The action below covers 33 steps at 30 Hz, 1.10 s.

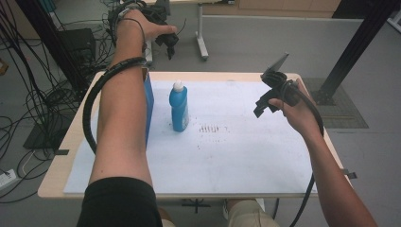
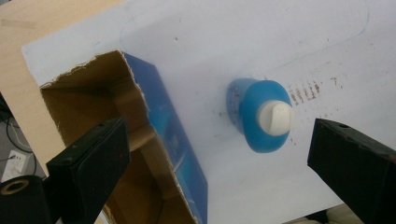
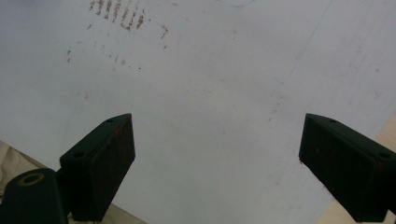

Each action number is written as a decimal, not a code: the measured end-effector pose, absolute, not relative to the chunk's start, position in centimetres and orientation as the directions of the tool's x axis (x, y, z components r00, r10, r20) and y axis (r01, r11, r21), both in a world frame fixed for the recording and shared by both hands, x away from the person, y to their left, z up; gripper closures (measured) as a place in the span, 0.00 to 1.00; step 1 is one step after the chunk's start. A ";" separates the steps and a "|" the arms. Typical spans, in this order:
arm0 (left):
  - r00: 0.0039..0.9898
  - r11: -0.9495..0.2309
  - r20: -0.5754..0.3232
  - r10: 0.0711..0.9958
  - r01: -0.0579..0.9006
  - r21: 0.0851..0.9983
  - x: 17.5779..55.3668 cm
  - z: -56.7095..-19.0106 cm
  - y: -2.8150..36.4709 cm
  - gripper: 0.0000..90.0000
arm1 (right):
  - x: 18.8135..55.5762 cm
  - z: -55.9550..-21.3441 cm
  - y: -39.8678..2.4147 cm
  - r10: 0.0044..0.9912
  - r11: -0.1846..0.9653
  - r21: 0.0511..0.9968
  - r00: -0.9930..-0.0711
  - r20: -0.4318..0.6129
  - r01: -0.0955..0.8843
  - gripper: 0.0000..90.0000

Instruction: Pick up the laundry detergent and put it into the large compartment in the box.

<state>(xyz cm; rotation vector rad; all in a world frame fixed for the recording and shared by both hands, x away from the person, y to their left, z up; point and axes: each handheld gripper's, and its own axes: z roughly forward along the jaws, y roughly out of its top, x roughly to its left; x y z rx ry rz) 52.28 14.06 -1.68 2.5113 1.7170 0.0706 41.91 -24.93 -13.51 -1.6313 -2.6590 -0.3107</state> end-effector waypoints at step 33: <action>0.396 -0.391 -0.027 0.918 0.914 0.108 51.7 -1.7 12.1 0.07 | 41.0 -13.2 -25.3 0.884 0.432 0.174 -0.454 0.112 0.885 0.12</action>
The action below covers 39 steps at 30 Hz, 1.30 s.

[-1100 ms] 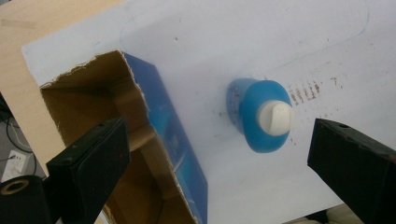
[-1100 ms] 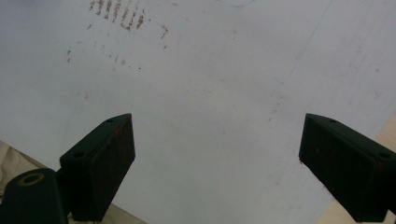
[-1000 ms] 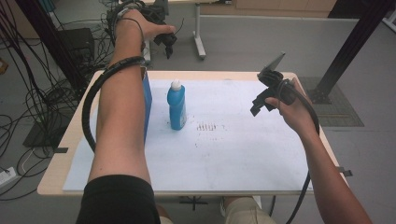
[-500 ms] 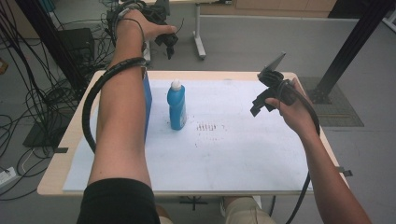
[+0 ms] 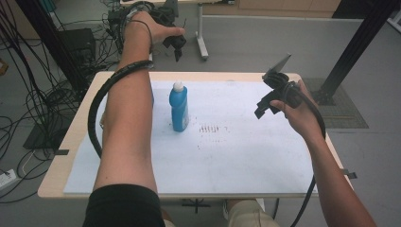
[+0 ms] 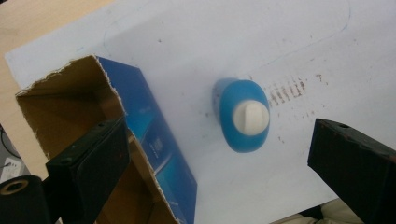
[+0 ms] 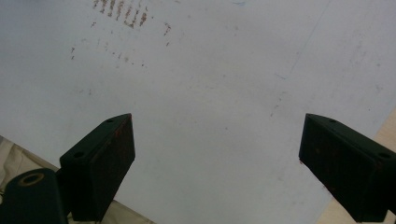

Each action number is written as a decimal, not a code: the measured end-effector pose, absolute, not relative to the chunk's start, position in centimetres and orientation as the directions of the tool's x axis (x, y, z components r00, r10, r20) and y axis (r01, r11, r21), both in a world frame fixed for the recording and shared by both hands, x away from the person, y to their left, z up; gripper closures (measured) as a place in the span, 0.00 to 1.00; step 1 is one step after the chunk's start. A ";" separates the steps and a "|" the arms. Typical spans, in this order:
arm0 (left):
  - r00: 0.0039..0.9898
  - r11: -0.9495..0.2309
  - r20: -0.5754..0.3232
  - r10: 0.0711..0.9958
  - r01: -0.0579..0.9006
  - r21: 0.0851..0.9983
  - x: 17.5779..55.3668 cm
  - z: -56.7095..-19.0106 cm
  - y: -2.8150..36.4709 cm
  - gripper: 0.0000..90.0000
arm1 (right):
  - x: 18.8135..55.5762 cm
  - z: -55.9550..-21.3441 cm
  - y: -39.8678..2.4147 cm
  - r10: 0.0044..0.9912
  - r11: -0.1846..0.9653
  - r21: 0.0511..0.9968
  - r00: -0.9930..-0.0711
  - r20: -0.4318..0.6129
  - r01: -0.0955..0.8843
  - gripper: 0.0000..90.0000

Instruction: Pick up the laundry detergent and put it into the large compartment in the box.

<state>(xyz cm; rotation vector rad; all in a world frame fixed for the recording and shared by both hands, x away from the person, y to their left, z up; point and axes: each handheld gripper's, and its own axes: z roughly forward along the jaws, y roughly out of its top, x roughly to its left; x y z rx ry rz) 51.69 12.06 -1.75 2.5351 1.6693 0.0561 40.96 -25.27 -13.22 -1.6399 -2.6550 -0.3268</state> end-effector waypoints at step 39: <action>0.456 -0.451 -0.034 0.889 0.886 0.107 51.5 -2.7 8.1 0.07 | 39.9 -12.7 -26.3 0.889 0.420 0.187 -0.444 0.113 0.888 0.11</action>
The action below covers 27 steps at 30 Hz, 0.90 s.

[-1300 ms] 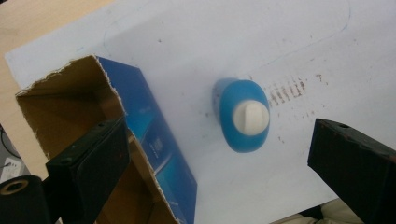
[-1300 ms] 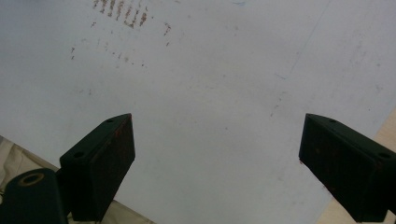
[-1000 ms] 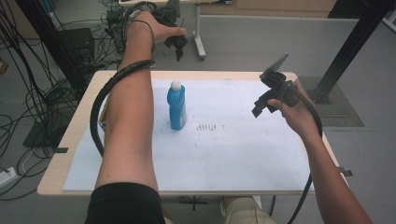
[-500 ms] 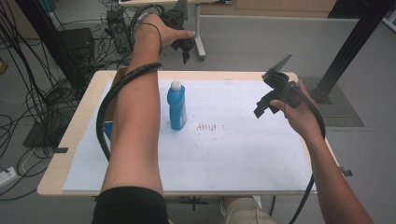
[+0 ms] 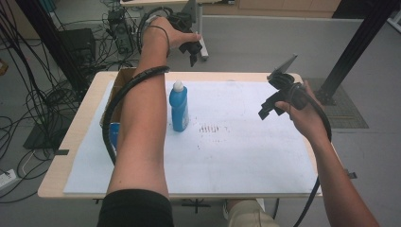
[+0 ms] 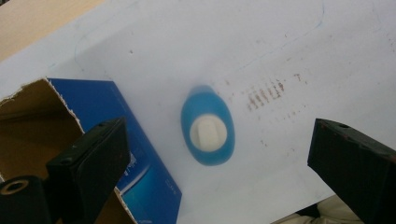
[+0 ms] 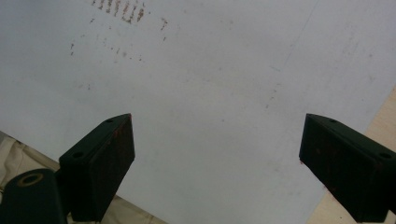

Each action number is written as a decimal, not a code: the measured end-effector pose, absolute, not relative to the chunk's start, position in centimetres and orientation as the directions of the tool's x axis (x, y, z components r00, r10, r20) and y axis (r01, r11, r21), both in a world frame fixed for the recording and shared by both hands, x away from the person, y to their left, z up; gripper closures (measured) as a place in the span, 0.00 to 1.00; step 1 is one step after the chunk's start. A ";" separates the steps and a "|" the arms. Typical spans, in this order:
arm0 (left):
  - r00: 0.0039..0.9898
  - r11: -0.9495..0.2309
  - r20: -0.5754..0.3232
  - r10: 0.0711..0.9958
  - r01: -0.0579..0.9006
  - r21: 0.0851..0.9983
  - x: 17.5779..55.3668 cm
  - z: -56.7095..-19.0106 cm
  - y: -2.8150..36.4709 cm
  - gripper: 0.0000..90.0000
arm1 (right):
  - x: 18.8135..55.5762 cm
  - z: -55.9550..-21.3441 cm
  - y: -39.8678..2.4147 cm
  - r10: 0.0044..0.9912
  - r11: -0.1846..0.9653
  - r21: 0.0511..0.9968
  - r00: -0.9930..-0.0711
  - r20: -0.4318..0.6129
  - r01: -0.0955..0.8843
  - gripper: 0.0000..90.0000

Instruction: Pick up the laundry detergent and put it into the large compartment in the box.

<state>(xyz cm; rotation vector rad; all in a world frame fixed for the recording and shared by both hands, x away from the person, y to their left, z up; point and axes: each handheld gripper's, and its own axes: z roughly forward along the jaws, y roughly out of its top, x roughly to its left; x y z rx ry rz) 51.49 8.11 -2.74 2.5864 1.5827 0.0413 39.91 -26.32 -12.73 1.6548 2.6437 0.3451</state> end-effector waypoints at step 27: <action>0.459 -0.455 -0.053 0.887 0.888 0.074 52.1 -7.1 7.5 0.07 | 40.0 -13.3 -26.6 0.889 0.417 0.185 -0.442 0.122 0.890 0.11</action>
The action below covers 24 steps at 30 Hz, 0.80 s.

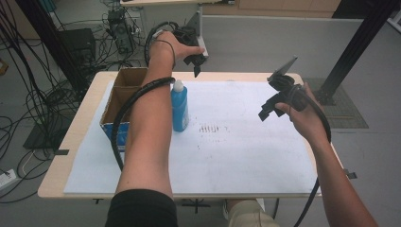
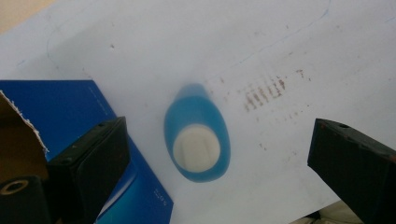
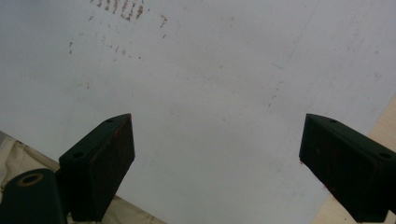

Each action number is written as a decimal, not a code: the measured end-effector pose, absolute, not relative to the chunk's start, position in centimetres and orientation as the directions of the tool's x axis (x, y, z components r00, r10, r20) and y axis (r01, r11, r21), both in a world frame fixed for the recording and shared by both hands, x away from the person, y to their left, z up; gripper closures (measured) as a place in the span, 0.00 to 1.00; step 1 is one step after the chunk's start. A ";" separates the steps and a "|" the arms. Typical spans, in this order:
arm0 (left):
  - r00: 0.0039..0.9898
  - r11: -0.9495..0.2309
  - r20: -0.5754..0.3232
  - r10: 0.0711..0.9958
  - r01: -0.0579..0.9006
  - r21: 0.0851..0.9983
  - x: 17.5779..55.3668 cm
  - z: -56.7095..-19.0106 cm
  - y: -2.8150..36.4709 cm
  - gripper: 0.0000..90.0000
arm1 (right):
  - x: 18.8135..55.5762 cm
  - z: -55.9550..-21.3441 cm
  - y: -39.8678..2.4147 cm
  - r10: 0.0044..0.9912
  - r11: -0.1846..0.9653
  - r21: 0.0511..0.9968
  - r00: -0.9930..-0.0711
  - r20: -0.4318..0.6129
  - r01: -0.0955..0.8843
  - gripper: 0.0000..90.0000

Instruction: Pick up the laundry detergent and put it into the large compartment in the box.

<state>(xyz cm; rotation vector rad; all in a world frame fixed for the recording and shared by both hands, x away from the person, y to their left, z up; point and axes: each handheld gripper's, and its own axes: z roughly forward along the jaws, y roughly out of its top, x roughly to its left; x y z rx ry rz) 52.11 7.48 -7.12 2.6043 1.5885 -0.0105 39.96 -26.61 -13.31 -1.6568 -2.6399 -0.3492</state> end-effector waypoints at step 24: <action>0.416 -0.414 -0.065 0.907 0.909 0.041 51.9 -12.7 8.3 0.07 | 40.1 -14.0 -26.8 0.890 0.412 0.175 -0.436 0.131 0.894 0.11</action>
